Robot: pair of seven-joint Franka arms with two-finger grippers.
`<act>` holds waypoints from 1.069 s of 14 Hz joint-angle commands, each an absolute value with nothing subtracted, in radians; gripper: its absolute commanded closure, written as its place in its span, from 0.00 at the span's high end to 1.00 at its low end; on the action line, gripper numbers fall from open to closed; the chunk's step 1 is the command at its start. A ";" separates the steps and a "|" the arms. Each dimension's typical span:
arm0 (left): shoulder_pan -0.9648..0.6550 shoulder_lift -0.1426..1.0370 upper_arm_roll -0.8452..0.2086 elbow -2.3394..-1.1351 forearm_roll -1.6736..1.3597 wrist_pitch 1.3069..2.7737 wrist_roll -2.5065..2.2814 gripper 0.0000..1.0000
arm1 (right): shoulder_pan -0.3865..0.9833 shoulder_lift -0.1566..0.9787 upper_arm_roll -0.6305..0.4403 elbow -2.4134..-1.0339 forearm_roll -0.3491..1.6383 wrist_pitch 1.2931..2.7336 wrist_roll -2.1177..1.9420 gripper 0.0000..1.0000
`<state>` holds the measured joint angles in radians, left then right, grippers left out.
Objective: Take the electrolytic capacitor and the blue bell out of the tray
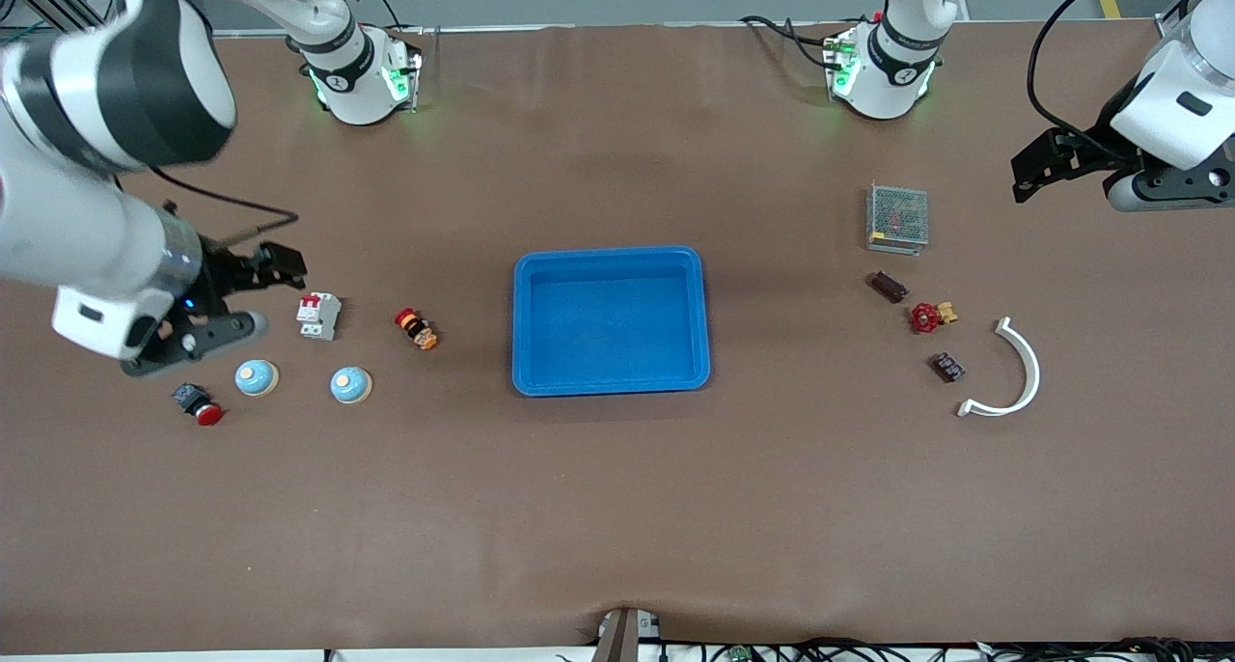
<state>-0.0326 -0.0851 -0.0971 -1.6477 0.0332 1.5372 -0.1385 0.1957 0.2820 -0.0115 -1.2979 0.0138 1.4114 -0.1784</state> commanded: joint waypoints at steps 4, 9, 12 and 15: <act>-0.034 -0.084 -0.101 -1.637 0.051 1.539 -0.138 1.00 | 0.151 0.117 -0.029 -1.312 -0.002 1.292 -0.160 1.00; -0.034 -0.086 -0.101 -1.637 0.051 1.536 -0.124 1.00 | 0.039 0.084 -0.032 -1.312 -0.005 1.307 -0.160 1.00; -0.035 -0.087 -0.101 -1.637 0.051 1.532 -0.123 1.00 | -0.018 0.055 -0.031 -1.313 -0.003 1.325 -0.160 1.00; -0.037 -0.087 -0.101 -1.637 0.051 1.532 -0.123 1.00 | -0.044 0.015 -0.029 -1.339 -0.005 1.338 -0.160 1.00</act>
<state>-0.0335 -0.0852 -0.0982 -1.6469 0.0332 1.5373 -0.1381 -0.0241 0.0699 -0.0446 -1.2948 0.0056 1.3219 -0.1676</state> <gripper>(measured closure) 0.000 0.000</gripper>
